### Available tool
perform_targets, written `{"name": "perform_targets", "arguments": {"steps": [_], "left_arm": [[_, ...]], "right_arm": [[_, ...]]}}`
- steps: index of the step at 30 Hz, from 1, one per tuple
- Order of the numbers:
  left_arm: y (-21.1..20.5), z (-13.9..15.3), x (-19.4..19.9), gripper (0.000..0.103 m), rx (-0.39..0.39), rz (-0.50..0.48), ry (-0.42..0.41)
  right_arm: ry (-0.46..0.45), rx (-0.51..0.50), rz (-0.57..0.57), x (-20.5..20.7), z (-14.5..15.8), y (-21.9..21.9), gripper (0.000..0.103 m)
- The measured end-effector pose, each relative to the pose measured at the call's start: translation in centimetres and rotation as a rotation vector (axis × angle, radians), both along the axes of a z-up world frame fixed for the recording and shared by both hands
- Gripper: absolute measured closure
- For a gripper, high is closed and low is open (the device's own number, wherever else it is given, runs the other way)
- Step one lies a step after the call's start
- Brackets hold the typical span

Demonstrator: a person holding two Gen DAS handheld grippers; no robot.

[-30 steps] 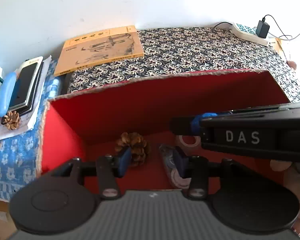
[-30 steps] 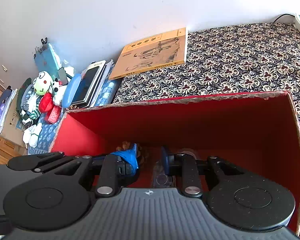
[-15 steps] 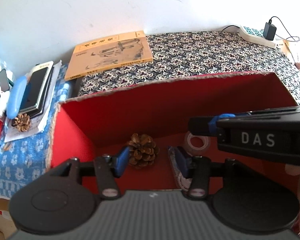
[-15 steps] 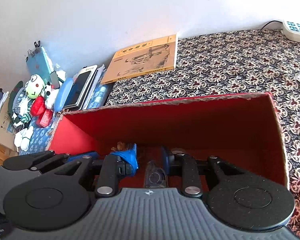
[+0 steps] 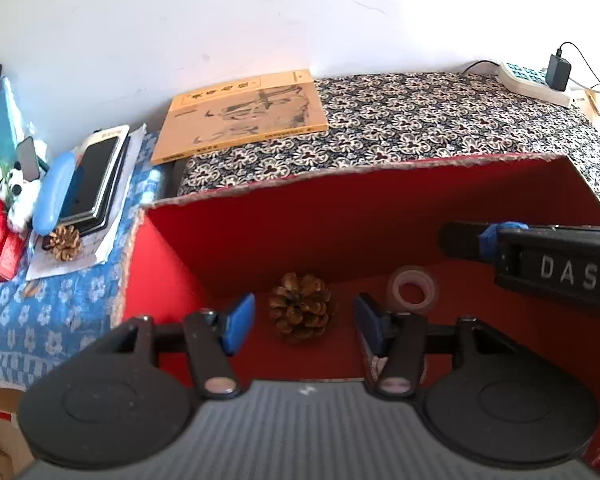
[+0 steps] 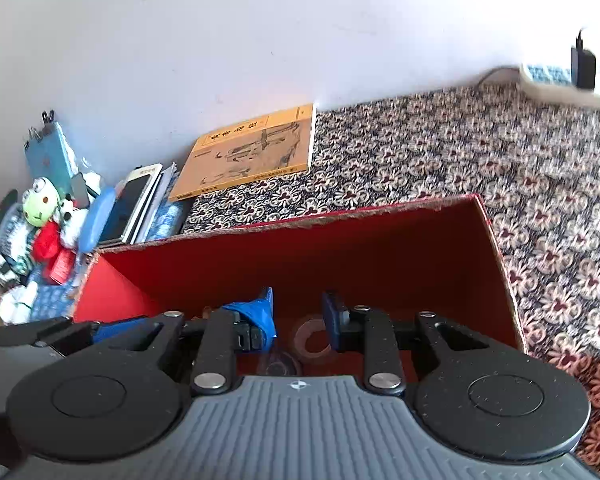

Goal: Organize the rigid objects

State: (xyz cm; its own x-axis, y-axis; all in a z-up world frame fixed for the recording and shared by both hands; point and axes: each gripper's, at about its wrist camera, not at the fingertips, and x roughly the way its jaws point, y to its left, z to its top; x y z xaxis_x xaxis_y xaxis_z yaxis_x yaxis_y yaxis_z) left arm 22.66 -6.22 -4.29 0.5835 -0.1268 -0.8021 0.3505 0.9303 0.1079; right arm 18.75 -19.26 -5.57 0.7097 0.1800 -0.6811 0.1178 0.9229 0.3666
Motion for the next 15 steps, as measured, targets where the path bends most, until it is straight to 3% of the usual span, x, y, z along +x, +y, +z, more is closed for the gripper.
{"name": "perform_targets", "arguments": {"steps": [15], "left_arm": [[0.04,0.02,-0.29,0.045,0.027,0.042,-0.023]], "right_arm": [[0.014,-0.047,-0.055,-0.16,-0.1,-0.07,0.093]]}}
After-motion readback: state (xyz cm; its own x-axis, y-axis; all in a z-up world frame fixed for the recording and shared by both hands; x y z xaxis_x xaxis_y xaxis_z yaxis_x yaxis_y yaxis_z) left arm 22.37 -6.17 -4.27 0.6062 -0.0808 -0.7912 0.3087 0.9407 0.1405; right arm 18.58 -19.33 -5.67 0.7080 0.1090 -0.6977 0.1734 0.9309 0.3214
